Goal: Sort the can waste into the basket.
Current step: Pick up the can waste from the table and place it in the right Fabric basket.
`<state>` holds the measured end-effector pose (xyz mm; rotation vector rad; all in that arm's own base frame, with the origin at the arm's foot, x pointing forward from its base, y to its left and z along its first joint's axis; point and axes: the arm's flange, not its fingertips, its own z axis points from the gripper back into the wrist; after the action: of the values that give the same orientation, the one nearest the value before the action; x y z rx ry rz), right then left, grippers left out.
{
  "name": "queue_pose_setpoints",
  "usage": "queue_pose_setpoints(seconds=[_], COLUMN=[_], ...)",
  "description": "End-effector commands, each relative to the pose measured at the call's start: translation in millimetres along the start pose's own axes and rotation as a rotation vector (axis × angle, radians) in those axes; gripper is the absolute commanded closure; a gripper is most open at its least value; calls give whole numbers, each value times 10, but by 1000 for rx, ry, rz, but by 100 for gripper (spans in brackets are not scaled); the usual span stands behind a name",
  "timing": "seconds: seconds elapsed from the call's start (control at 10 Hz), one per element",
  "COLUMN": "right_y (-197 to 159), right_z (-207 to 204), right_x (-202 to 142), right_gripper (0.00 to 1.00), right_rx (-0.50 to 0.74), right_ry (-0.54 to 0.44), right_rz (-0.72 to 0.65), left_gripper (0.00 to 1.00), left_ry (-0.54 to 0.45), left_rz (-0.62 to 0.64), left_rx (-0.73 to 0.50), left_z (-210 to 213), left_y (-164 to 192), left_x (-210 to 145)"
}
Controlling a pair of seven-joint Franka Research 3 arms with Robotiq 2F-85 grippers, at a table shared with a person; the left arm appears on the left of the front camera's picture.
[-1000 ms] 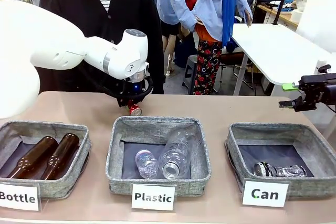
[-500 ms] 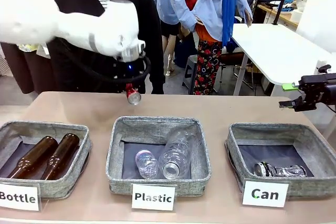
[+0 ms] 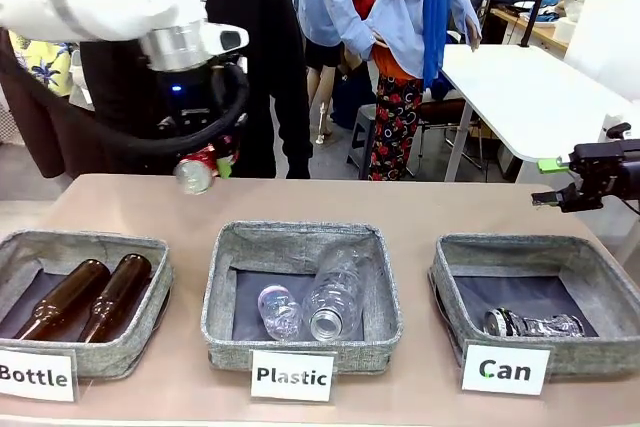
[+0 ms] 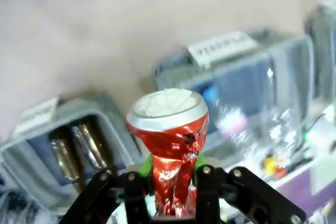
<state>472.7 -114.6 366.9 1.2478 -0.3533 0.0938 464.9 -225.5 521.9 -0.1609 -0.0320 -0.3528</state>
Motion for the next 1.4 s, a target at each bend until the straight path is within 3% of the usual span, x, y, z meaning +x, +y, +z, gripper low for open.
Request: queue_pose_setpoints(seconds=[0.0, 0.2, 0.3, 0.4, 0.5, 0.8, 0.9, 1.0, 1.1, 1.3], right_y=[16, 16, 16, 16, 16, 16, 1, 242, 409, 567], right_z=[3, 3, 3, 3, 3, 3, -1, 217, 441, 1116], right_x=[13, 13, 13, 13, 13, 13, 0, 3, -41, -266], right_gripper=[0, 0, 0, 0, 0, 0, 0, 0, 0, 0], right_rx=[9, 9, 9, 9, 9, 9, 0, -84, -176, -448], right_ry=[-7, -7, -7, -7, -7, -7, 0, -32, 60, 113], right_rz=[18, 18, 18, 18, 18, 18, 0, 24, -3, 7], left_gripper=[100, 100, 100, 100, 94, 94, 75, 75, 75, 75], left_ry=[-20, -40, -25, -38, -26, -26, -47, -219, -317, -459], left_rz=[-550, -916, -959, -915, -649, -649, -703, -928, -1118, -1309], left_rx=[-82, -161, -250, -337, -43, -43, -86, -182, -208, -169], left_z=[-99, -113, -57, -20, -86, -86, -77, -171, -129, -17], left_y=[184, 207, 234, 285, 74, 74, 115, -157, -508, -1274], left_x=[-495, -811, -793, -704, -787, -787, -787, -774, -747, -563])
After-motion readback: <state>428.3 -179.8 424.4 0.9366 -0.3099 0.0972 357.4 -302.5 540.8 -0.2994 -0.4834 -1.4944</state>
